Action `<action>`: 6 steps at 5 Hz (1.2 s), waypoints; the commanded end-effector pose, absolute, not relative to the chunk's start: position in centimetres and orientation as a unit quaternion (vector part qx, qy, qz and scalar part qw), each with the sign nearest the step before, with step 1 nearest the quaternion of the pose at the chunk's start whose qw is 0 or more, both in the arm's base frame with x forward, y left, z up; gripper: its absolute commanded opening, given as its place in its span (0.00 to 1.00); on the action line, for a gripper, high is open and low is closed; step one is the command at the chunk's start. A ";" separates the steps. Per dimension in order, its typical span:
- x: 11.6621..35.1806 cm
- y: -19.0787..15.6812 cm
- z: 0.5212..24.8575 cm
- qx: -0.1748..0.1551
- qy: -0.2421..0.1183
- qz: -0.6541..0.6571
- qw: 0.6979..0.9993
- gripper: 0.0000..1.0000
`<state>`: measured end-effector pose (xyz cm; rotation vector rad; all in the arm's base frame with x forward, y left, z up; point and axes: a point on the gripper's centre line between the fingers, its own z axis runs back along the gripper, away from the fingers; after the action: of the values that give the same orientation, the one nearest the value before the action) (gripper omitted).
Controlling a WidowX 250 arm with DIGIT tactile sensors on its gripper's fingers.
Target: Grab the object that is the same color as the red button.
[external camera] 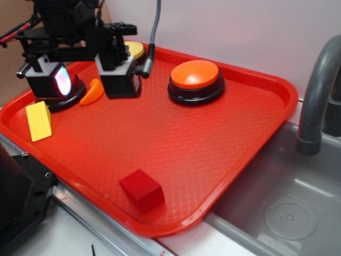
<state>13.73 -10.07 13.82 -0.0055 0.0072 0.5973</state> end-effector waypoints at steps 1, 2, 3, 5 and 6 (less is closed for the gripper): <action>13.0 -11.2 7.7 -0.027 0.011 0.392 0.920 1.00; 13.0 -12.4 7.0 -0.063 -0.013 0.406 0.911 1.00; 13.5 -13.3 5.9 -0.059 0.003 0.413 0.909 1.00; 13.6 -15.4 4.6 -0.066 0.019 0.398 0.915 1.00; 13.7 -16.2 3.5 -0.065 0.026 0.398 0.915 1.00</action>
<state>13.17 -15.68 3.10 -0.1011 0.0636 0.8296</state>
